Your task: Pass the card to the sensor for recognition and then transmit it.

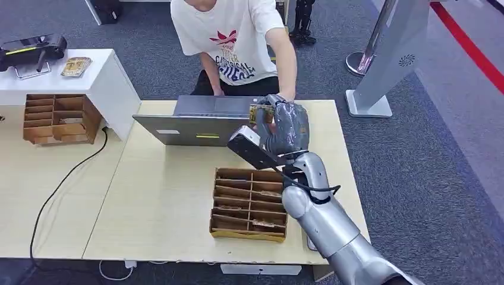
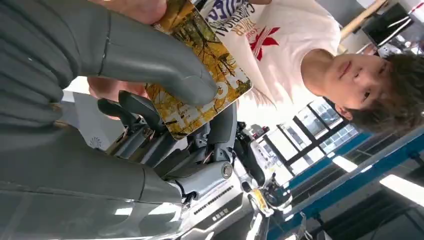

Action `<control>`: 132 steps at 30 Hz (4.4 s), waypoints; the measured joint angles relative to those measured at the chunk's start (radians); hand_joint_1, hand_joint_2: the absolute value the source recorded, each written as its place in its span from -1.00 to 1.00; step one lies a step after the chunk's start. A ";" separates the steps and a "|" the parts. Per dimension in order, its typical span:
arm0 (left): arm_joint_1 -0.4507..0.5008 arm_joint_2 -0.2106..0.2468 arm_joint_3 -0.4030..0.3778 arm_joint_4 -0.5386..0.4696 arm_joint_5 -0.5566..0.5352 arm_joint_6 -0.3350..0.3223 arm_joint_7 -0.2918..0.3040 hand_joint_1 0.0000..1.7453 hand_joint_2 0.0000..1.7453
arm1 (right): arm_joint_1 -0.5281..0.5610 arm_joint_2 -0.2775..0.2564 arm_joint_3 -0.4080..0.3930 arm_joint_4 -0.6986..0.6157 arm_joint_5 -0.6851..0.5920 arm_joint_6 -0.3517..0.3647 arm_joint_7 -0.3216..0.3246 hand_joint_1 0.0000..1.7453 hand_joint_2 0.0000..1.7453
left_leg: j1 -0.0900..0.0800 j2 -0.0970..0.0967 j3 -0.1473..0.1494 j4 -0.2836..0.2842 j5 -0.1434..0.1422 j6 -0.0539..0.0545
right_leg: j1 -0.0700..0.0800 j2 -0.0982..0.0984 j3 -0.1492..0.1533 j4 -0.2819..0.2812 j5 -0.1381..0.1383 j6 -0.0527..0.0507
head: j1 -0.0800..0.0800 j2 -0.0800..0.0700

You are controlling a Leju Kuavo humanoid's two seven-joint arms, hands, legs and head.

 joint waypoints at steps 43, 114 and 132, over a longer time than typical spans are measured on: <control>0.004 0.000 0.000 0.000 0.017 -0.004 -0.014 -1.00 -1.00 | 0.046 0.003 -0.050 -0.070 -0.084 -0.018 -0.048 -1.00 1.00 | 0.000 0.000 0.000 0.000 0.000 0.000 | 0.000 0.000 -0.001 0.000 0.000 0.000 | 0.000 0.000; 0.033 0.004 0.101 0.000 0.130 0.000 -0.064 -1.00 -1.00 | 0.528 -0.179 0.120 -0.427 0.007 -0.052 -0.083 0.94 1.00 | 0.000 0.000 -0.001 0.000 -0.002 0.001 | 0.000 0.000 -0.001 -0.001 -0.002 0.000 | 0.000 0.000; 0.032 0.004 0.101 0.000 0.124 0.000 -0.064 -1.00 -1.00 | 0.499 -0.195 0.129 -0.340 0.284 -0.127 0.051 -0.30 1.00 | 0.000 0.000 -0.001 0.000 -0.002 0.001 | 0.000 0.000 -0.001 -0.001 -0.002 0.000 | 0.000 0.000</control>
